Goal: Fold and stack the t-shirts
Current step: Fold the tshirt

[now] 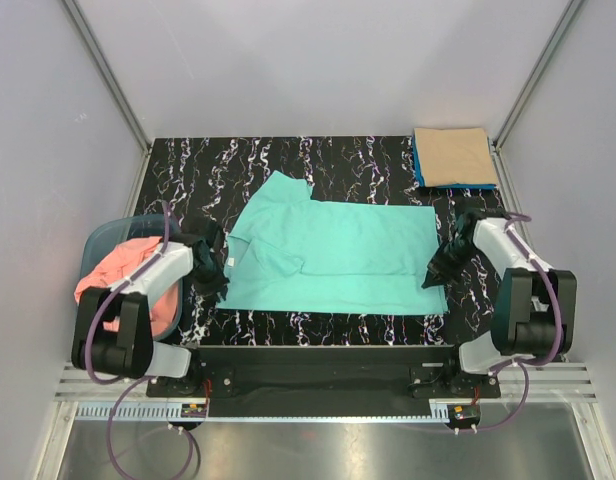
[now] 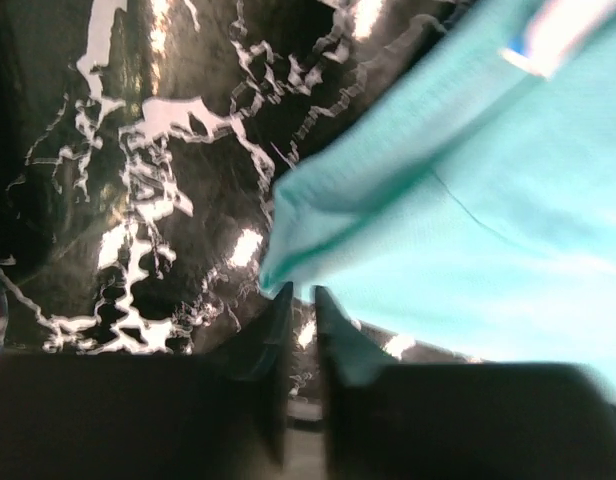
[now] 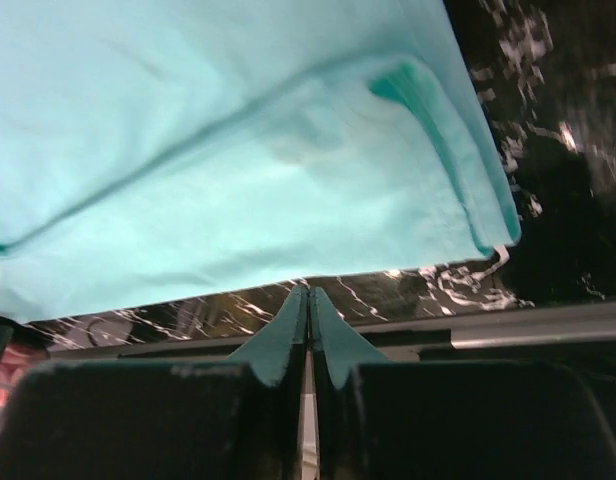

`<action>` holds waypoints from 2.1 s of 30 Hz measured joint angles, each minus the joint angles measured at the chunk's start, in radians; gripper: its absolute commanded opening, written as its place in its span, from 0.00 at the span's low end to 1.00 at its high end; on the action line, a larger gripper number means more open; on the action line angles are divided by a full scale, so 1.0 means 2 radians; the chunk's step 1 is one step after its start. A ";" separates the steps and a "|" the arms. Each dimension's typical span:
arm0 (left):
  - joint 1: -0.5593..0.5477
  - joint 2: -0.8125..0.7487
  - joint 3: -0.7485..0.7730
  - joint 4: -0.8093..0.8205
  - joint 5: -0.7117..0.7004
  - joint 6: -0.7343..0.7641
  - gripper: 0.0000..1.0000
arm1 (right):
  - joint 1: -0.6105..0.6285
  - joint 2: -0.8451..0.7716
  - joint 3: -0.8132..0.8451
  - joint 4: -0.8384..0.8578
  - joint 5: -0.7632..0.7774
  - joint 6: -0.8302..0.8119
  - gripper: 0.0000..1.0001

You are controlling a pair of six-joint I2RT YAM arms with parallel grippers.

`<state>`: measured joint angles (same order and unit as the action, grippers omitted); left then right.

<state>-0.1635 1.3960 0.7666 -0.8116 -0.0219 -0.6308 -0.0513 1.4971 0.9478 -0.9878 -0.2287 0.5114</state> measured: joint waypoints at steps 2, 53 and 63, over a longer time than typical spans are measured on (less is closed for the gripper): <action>-0.005 -0.021 0.014 -0.014 0.006 0.003 0.28 | -0.002 0.012 0.029 0.002 -0.002 -0.004 0.08; 0.033 0.362 0.450 0.115 0.107 0.251 0.56 | -0.079 0.353 0.414 0.085 -0.023 -0.017 0.47; 0.032 0.391 0.451 0.196 0.145 0.212 0.60 | -0.079 0.364 0.431 0.073 -0.035 -0.037 0.46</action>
<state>-0.0986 2.1773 1.6695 -0.4194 0.2676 -0.2073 -0.2100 2.2250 1.8099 -0.8425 -0.2977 0.4381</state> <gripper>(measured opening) 0.602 0.475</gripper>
